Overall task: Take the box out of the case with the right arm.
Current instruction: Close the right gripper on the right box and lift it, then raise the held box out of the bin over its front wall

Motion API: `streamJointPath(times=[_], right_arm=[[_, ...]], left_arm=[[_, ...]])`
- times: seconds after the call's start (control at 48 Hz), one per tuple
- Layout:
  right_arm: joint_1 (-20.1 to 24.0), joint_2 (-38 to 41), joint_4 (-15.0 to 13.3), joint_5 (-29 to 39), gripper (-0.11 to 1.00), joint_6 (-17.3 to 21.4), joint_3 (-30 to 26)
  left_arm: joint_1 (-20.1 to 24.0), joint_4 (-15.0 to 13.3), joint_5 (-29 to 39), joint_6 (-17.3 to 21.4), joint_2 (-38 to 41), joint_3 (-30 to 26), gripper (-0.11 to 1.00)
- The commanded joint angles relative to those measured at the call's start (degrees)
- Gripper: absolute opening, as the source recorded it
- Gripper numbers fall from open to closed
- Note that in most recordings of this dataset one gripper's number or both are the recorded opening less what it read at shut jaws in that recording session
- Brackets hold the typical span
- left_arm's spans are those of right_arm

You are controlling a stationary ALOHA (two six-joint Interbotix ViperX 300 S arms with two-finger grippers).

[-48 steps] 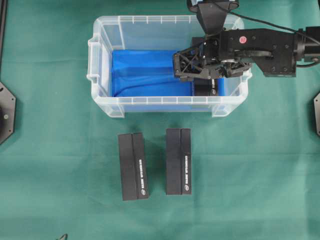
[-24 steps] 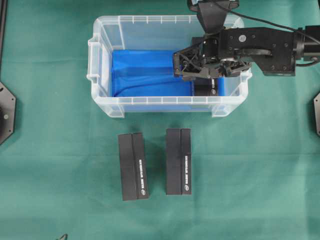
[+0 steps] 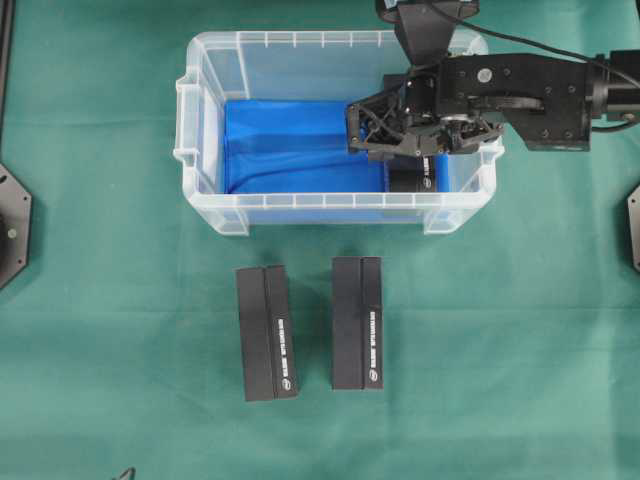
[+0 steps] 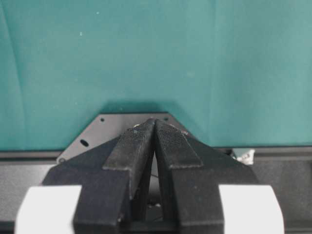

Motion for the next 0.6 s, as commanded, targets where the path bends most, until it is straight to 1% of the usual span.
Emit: streamJointPath(times=[0.0, 0.167, 0.292, 0.417, 0.583], right_arm=[[-0.5, -0.3, -0.2, 0.0, 0.65, -0.1, -0.4], [-0.5, -1.1, -0.2, 1.1, 0.65, -0.2, -2.1], [-0.5, -2.5, -0.9, 5.3, 0.65, -0.3, -4.7], [-0.3, -4.1, -2.2, 9.8, 0.65, -0.4, -7.7], [0.4, -6.1, -5.2, 16.2, 0.65, -0.5, -12.3]], left_arm=[[0.1, 0.0, -0.3, 0.1, 0.1, -0.5, 0.0], [0.0, 0.0, -0.3, 0.1, 0.1, -0.5, 0.0], [0.1, -0.1, -0.3, 0.2, 0.0, -0.5, 0.0], [0.0, 0.0, -0.3, 0.2, -0.1, -0.5, 0.0], [0.0, 0.0, -0.3, 0.2, -0.2, -0.5, 0.0]])
